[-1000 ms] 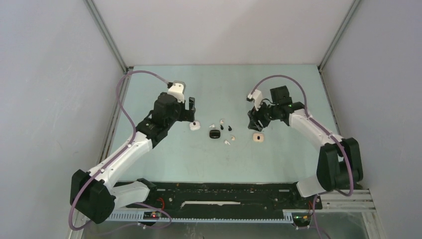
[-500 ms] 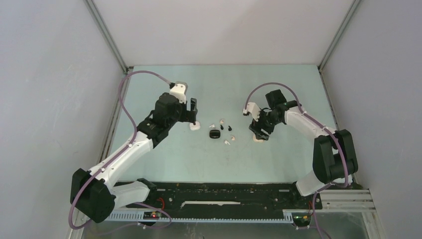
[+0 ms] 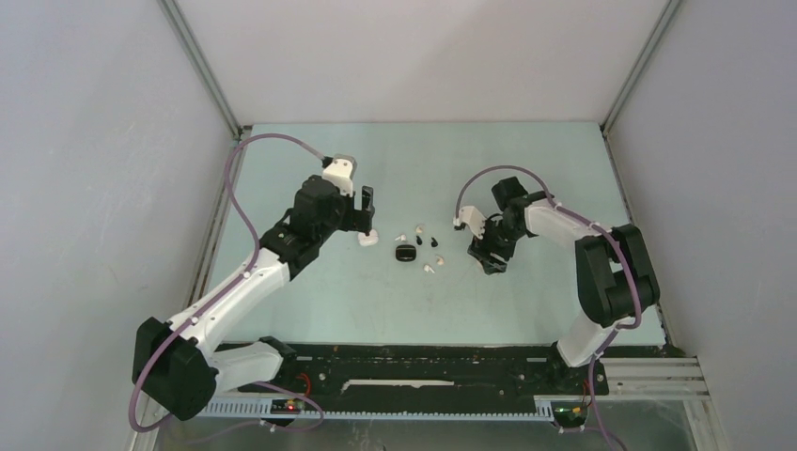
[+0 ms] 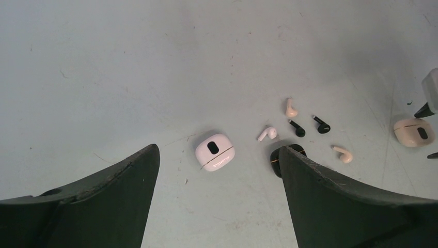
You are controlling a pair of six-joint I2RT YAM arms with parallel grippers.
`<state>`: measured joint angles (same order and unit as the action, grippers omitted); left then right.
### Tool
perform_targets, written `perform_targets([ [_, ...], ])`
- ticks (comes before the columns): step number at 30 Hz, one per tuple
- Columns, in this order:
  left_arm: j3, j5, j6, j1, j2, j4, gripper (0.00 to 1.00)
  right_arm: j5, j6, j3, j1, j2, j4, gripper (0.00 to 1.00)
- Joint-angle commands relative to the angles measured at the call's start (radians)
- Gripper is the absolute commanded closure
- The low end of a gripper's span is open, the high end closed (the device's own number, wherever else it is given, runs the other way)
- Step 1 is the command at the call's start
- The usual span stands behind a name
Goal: Insert the wireless bluetooth earbuds into the charging case
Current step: Pick up the charging case from the center of the board.
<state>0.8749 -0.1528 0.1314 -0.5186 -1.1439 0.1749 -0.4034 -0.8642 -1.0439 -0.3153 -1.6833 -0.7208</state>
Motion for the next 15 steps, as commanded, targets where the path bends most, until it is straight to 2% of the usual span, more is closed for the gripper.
perform_targets([
  [1,0.024,0.009,-0.007,-0.008,0.011,-0.020,0.07,0.059,0.007,-0.010,-0.019,-0.028,0.038,0.34],
  [5,0.021,0.007,-0.008,-0.010,0.016,-0.021,0.07,0.086,0.010,-0.010,-0.027,-0.044,0.045,0.40],
  [9,0.021,0.012,-0.004,-0.014,0.016,-0.023,0.07,0.109,0.021,-0.009,-0.033,-0.039,0.057,0.50],
  [15,0.031,0.095,0.094,-0.014,-0.014,-0.030,0.07,0.043,0.074,0.005,-0.044,0.128,0.082,0.60],
])
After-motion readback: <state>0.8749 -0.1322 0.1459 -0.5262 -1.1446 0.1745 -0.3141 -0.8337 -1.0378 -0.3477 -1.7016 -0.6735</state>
